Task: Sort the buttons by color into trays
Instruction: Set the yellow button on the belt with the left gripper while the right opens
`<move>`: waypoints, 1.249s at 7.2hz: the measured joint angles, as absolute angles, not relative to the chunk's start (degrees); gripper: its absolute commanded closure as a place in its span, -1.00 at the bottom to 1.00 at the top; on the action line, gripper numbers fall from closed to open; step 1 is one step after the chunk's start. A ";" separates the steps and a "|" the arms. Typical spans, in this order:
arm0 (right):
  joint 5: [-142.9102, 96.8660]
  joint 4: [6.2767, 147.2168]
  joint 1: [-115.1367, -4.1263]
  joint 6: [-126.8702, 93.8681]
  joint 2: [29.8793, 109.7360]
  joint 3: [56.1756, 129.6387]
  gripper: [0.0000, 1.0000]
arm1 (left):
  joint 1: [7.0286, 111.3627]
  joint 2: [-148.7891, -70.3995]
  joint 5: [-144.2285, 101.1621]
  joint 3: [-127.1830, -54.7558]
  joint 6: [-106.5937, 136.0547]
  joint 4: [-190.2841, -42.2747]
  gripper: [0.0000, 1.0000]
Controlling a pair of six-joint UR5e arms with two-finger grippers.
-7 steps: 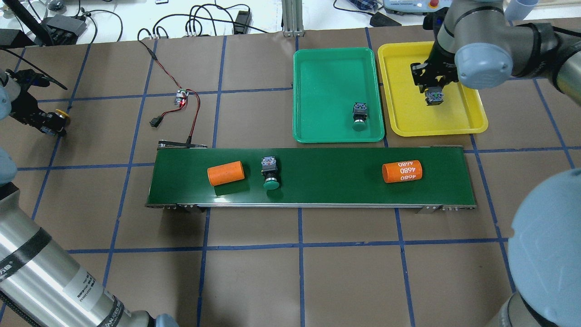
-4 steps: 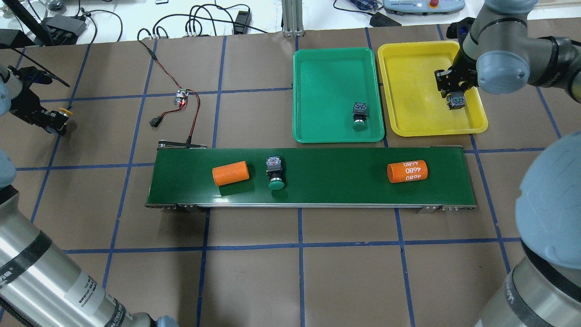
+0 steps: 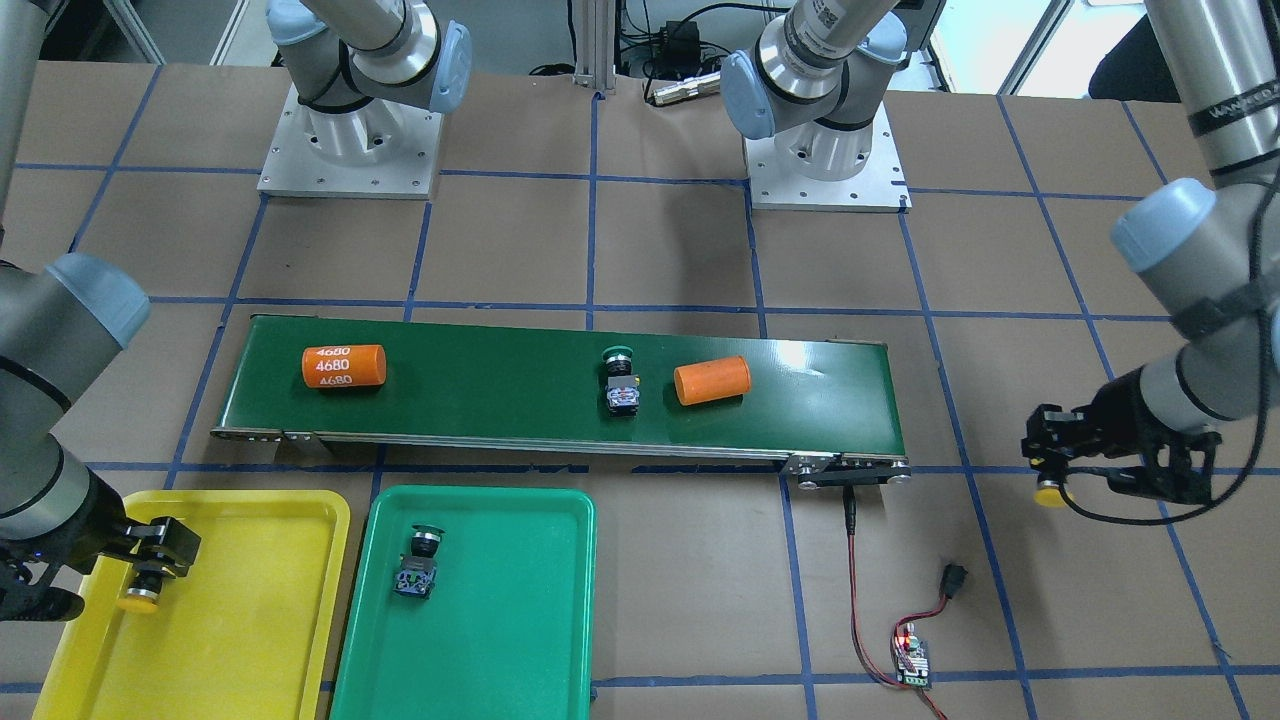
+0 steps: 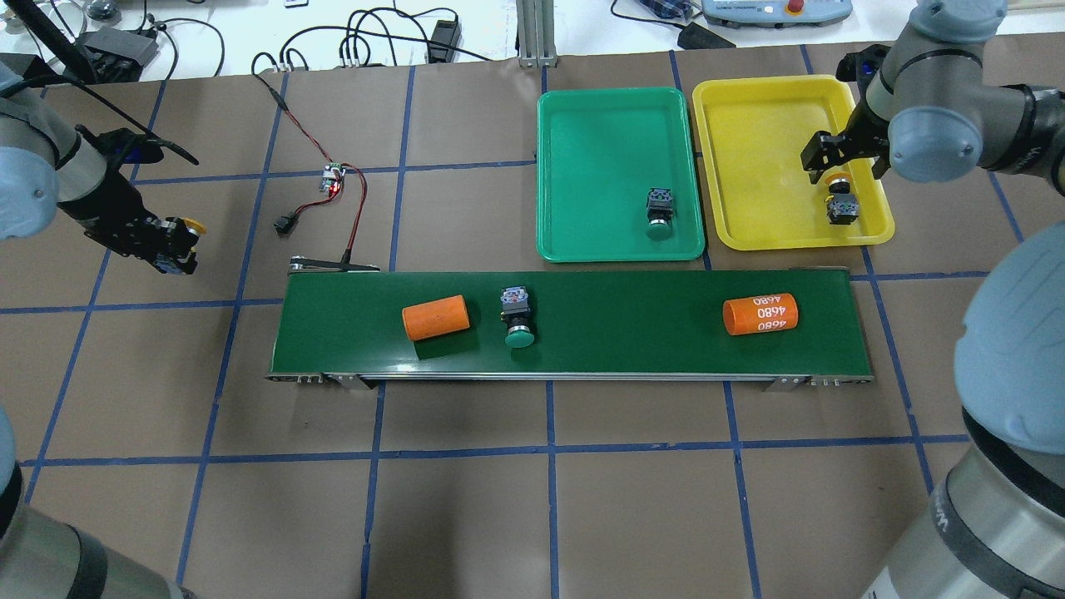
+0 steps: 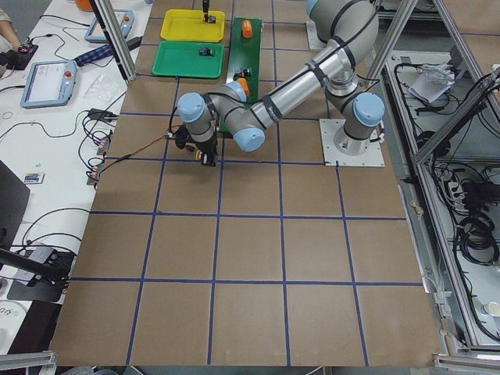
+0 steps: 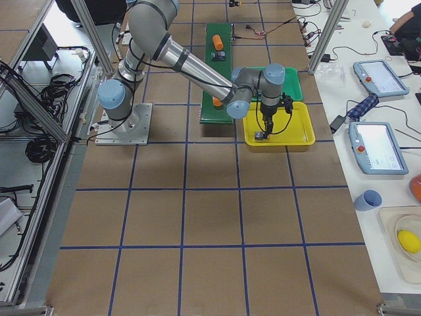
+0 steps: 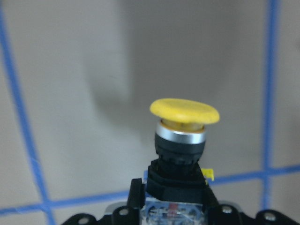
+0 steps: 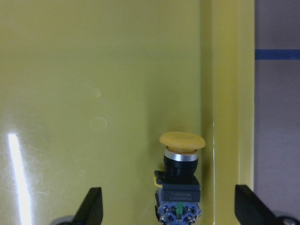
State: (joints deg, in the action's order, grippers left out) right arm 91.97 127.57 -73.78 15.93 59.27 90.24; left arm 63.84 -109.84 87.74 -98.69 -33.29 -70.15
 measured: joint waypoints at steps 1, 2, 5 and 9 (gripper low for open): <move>91.89 126.90 -74.22 16.13 60.62 90.28 -1.00 | 66.55 -106.03 86.19 -103.32 -28.73 -70.14 1.00; 91.94 124.85 -75.17 16.01 62.77 90.32 -1.00 | 69.11 -102.98 85.56 -106.94 -23.69 -70.14 1.00; 92.24 112.24 -78.75 15.58 73.08 90.68 -1.00 | 76.98 -97.74 85.18 -113.28 -10.09 -68.34 1.00; 91.96 96.71 -83.74 13.20 84.79 91.74 -1.00 | 82.76 -97.93 85.12 -114.76 -3.63 -62.94 -1.00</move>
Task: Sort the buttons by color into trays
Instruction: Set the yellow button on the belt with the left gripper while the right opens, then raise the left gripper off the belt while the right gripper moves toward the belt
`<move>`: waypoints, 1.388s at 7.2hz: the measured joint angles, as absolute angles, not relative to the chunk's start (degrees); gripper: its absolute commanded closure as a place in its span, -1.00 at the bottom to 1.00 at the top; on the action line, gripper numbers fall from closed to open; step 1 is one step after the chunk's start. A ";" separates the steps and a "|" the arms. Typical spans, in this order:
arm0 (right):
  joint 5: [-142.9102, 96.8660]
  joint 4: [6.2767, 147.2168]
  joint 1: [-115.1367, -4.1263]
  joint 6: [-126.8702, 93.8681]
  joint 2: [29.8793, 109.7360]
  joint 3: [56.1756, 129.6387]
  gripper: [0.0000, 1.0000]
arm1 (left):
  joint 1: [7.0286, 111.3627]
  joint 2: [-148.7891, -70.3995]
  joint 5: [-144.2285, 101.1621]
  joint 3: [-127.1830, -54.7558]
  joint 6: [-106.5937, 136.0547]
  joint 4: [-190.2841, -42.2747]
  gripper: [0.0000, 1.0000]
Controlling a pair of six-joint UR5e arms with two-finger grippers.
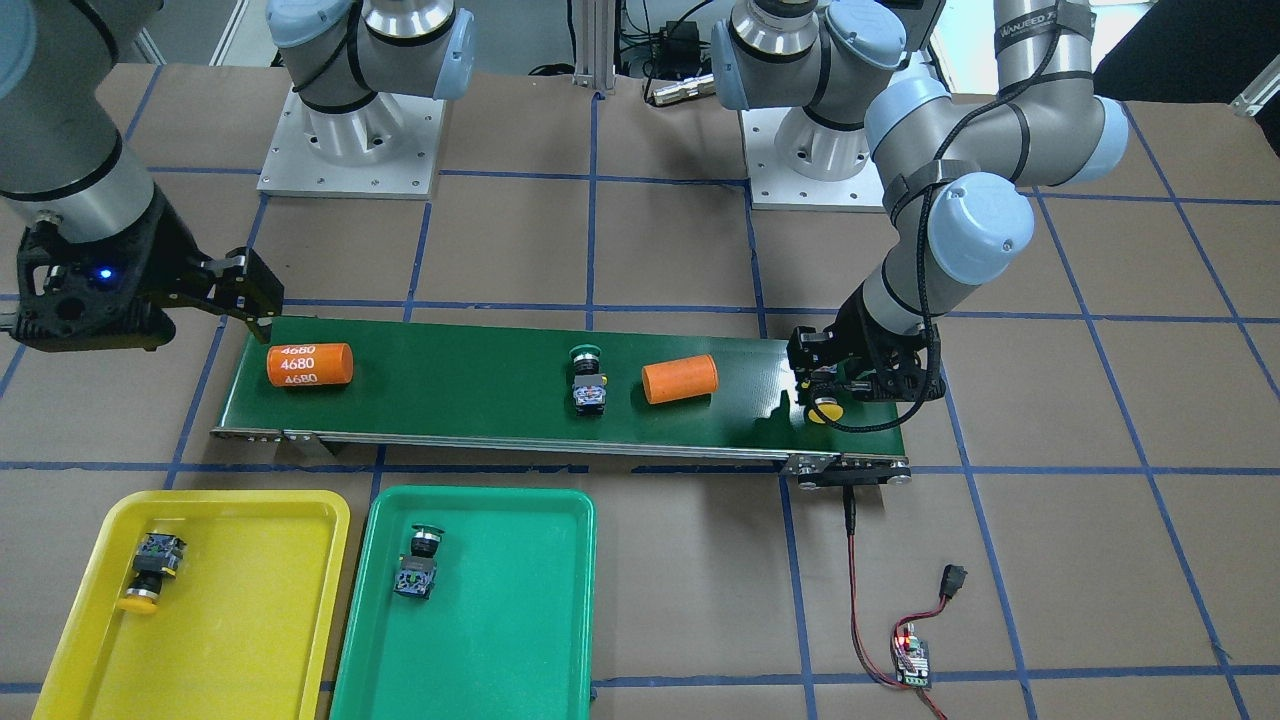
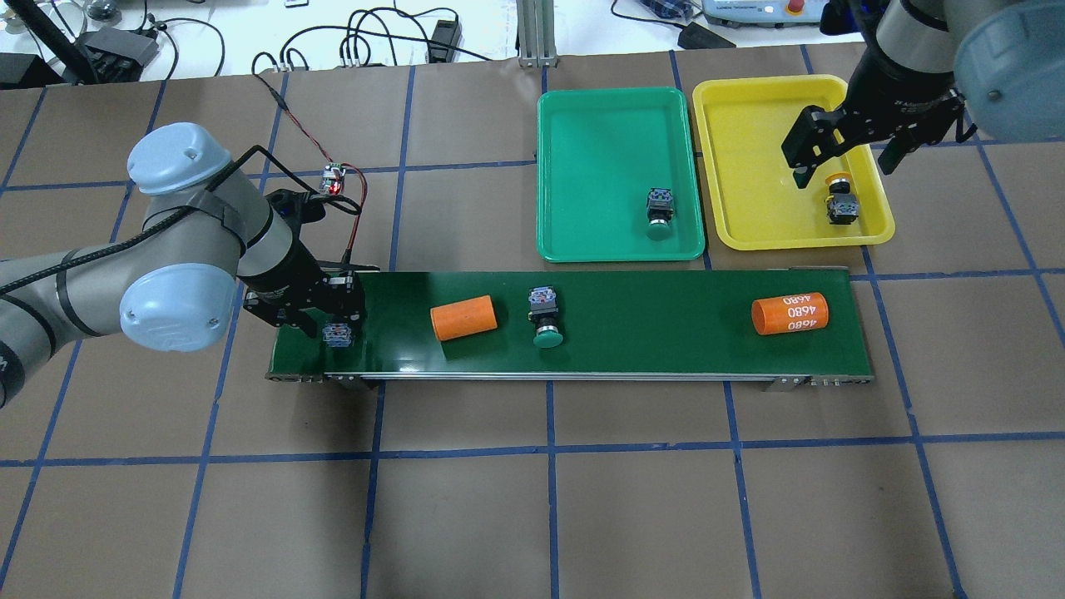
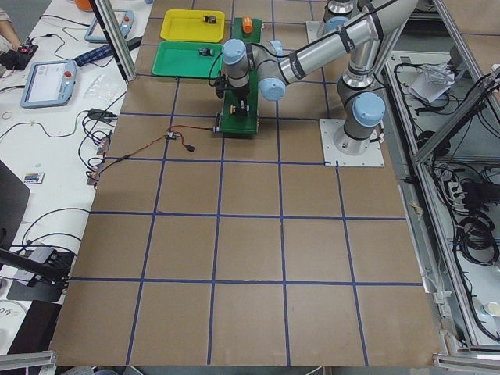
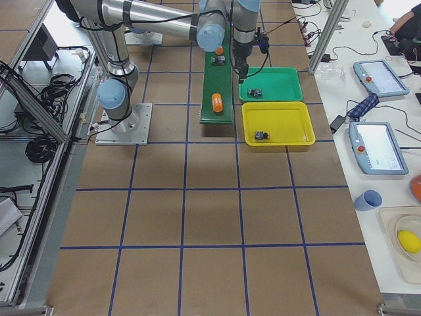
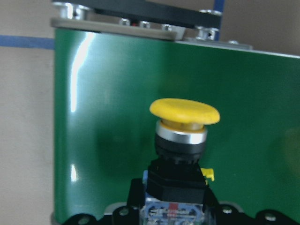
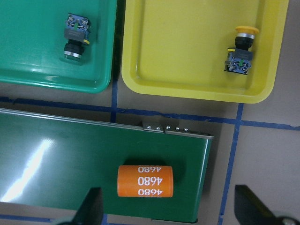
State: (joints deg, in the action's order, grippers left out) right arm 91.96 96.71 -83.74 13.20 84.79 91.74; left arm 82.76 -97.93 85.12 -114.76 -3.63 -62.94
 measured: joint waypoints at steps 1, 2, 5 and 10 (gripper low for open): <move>91.82 96.18 -85.65 11.22 84.56 91.77 -1.00 | 83.31 -97.55 85.31 -112.01 -3.48 -64.28 -1.00; 91.76 96.26 -87.40 8.82 83.48 91.77 -1.00 | 84.43 -96.65 85.66 -107.50 -3.35 -68.66 -1.00; 91.71 96.47 -90.53 3.31 81.61 91.76 -1.00 | 89.27 -94.07 89.96 -91.48 2.45 -83.24 -1.00; 91.64 96.44 -94.15 2.65 79.96 91.76 -1.00 | 89.32 -93.02 90.31 -84.92 4.65 -90.77 -1.00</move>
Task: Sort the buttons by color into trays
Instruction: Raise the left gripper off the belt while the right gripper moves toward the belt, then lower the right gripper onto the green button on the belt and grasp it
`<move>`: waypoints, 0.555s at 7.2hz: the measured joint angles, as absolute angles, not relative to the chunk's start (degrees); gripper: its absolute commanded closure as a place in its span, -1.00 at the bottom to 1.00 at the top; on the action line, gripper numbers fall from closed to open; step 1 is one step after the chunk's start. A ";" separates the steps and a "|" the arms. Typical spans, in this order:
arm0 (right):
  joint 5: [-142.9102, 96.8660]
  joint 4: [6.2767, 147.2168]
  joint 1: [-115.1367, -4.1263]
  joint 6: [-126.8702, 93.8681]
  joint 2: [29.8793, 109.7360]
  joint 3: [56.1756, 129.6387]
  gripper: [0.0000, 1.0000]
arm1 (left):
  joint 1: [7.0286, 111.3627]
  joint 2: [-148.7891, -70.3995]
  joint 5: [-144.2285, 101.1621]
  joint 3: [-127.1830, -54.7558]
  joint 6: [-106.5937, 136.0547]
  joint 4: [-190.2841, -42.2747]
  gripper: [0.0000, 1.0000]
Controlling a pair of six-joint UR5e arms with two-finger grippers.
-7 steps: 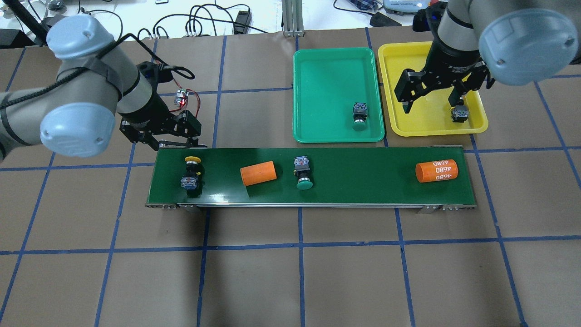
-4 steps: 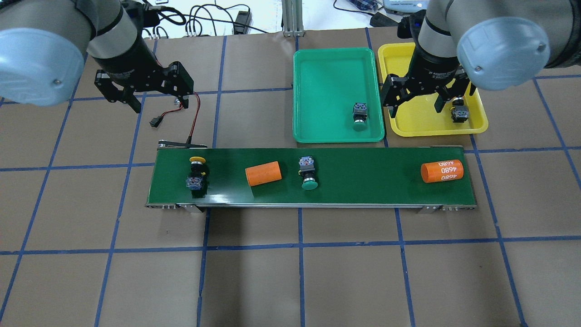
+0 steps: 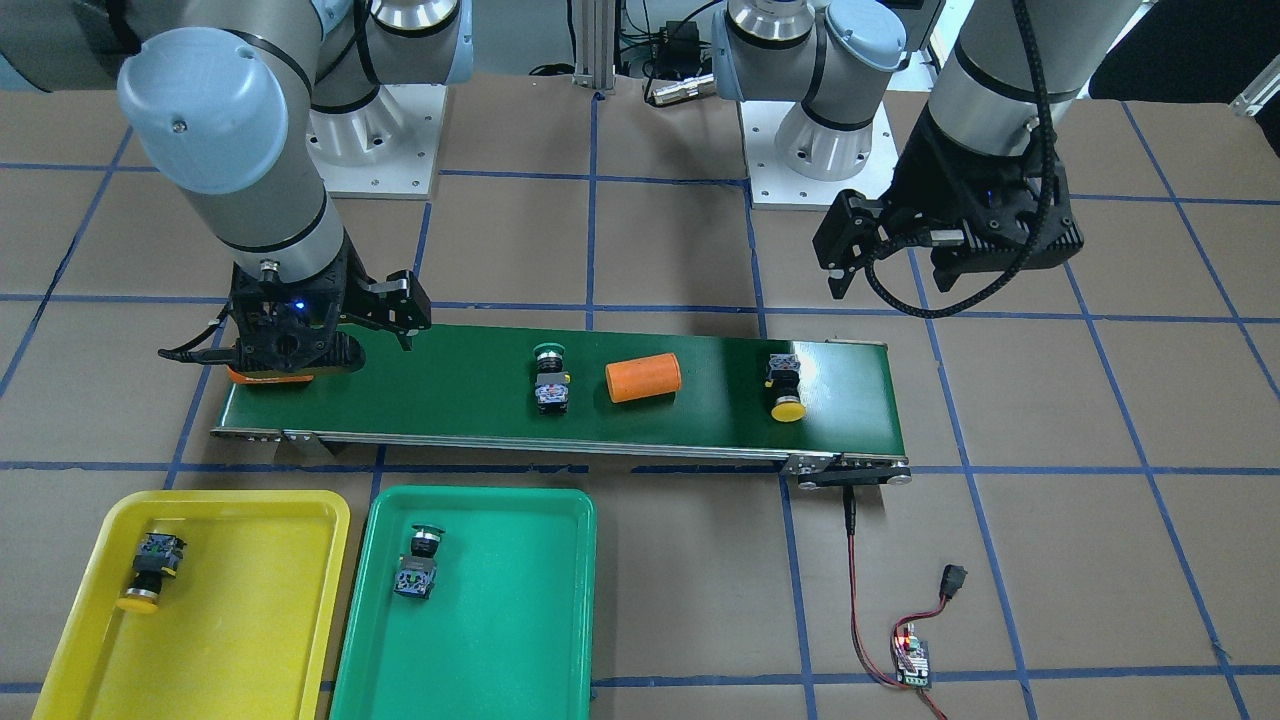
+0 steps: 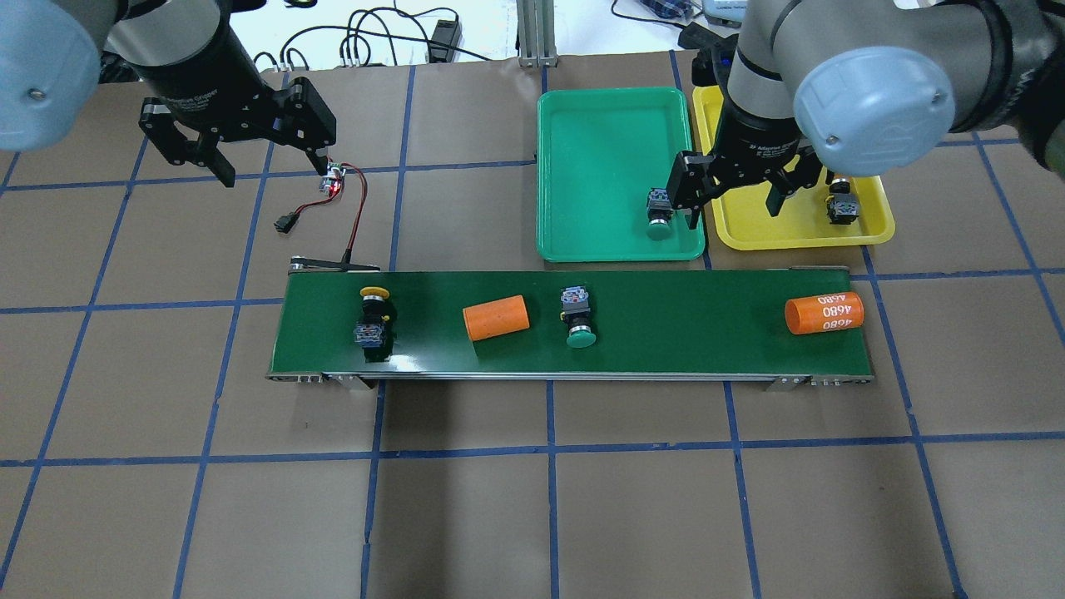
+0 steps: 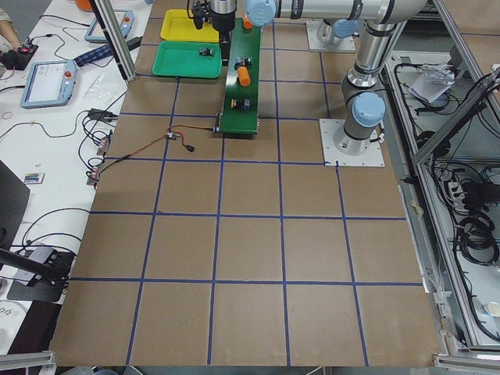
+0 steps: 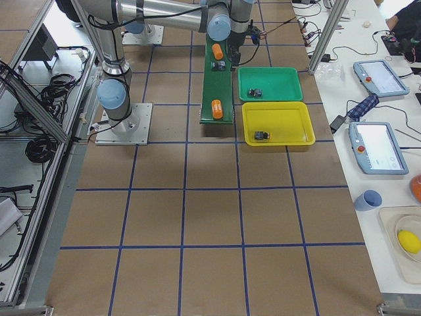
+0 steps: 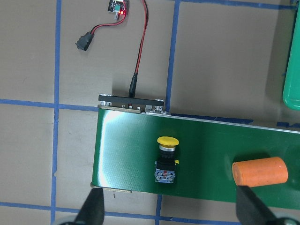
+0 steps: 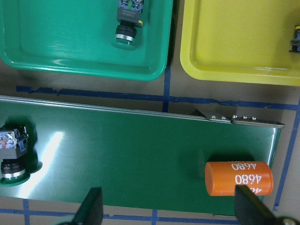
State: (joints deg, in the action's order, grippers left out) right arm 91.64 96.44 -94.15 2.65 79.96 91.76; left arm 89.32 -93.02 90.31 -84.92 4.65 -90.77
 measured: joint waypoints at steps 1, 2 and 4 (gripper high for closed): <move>91.61 96.42 -94.42 2.64 79.43 91.76 -1.00 | 89.57 -92.21 89.85 -84.88 4.64 -91.34 -1.00; 91.57 96.42 -94.56 2.64 78.97 91.76 -1.00 | 89.53 -91.91 89.41 -84.84 4.51 -91.56 -1.00; 90.79 96.80 -96.06 1.39 77.55 91.81 -1.00 | 89.00 -92.33 89.79 -84.97 4.01 -91.38 -1.00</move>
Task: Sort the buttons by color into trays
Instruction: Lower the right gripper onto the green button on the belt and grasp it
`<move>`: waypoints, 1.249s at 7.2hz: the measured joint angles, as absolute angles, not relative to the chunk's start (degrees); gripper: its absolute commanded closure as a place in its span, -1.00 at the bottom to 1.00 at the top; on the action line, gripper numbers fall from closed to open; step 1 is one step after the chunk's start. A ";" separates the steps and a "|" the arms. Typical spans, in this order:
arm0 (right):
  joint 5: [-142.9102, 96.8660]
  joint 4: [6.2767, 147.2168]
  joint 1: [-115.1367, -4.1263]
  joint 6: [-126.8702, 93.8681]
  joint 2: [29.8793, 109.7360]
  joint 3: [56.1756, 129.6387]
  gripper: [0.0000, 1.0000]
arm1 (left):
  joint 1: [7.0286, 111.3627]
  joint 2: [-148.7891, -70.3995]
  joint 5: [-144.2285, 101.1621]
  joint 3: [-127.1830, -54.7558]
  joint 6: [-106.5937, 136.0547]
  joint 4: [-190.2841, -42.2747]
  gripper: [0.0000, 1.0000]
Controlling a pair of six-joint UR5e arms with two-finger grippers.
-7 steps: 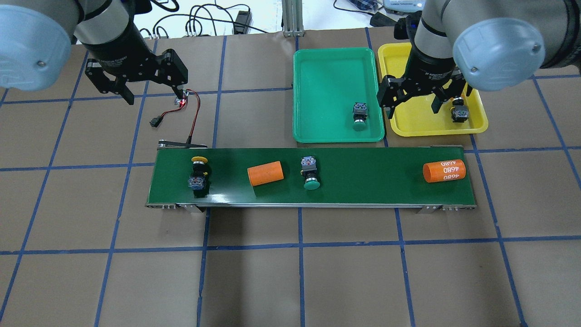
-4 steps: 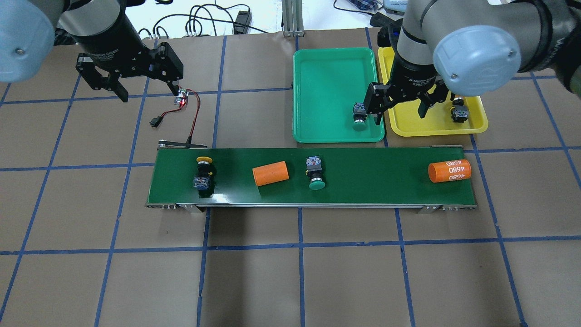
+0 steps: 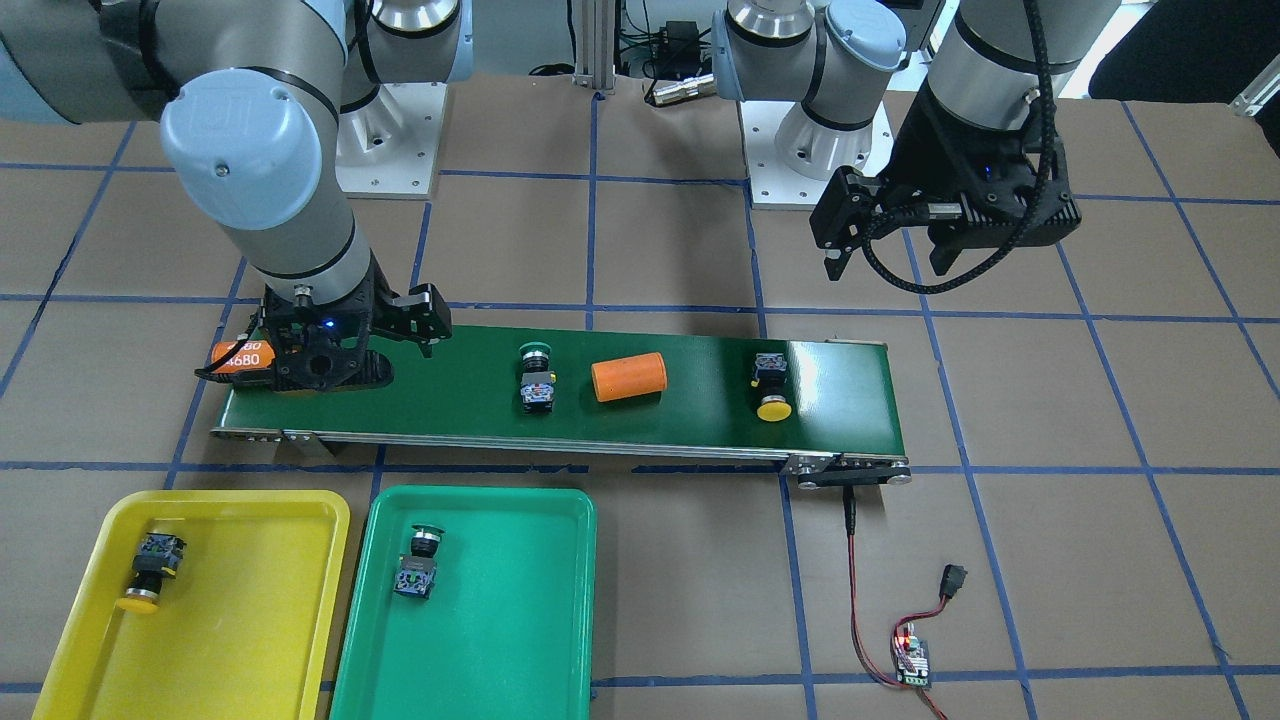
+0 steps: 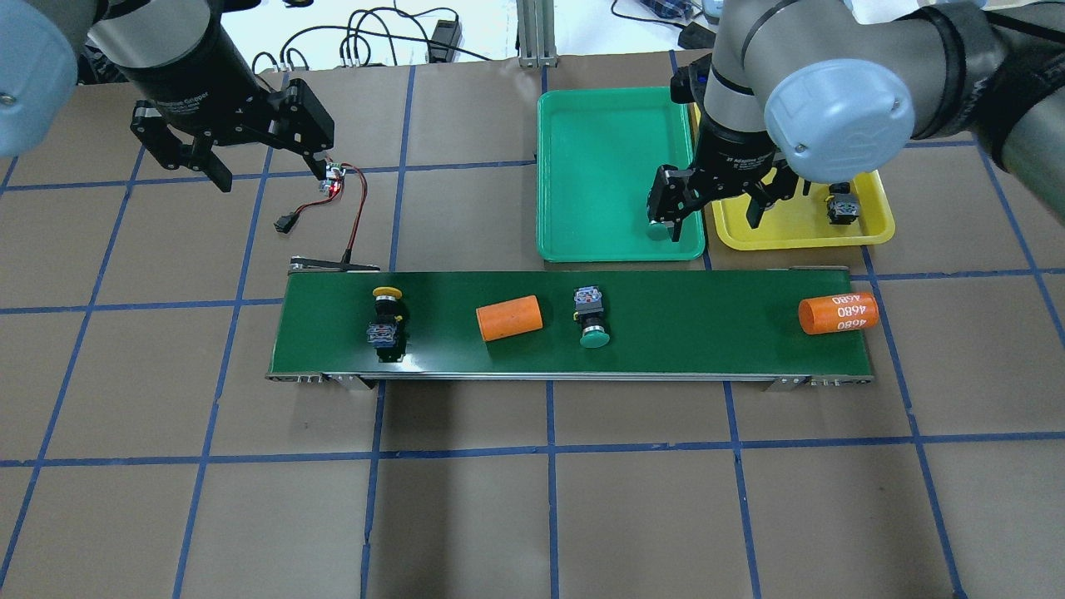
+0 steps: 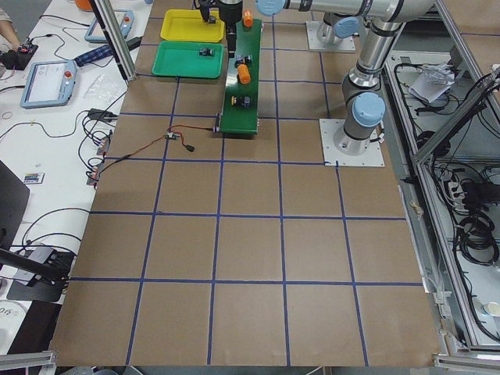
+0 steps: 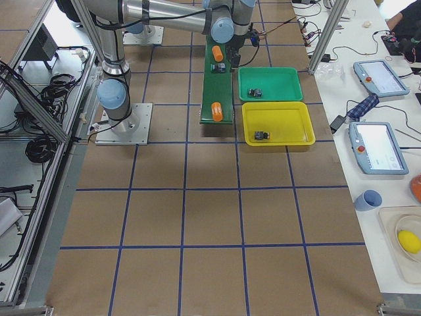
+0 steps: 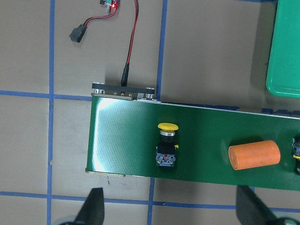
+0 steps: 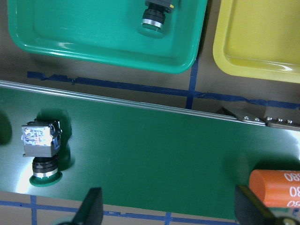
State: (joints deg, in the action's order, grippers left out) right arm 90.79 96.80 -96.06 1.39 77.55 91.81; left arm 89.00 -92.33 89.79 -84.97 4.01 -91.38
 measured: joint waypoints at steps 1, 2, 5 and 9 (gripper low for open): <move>90.48 98.17 -97.78 -1.10 76.13 91.83 -1.00 | 88.80 -92.99 89.93 -84.16 3.92 -91.27 -1.00; 90.39 99.90 -99.58 -3.89 74.44 91.84 -1.00 | 88.75 -93.26 90.00 -83.48 3.88 -91.34 -1.00; 90.27 102.89 -102.00 -8.22 71.46 93.96 -1.00 | 88.85 -92.35 90.20 -83.37 3.90 -91.32 -1.00; 86.89 106.86 -102.21 -8.42 71.05 98.45 -1.00 | 88.90 -92.67 90.11 -83.09 3.90 -91.24 -1.00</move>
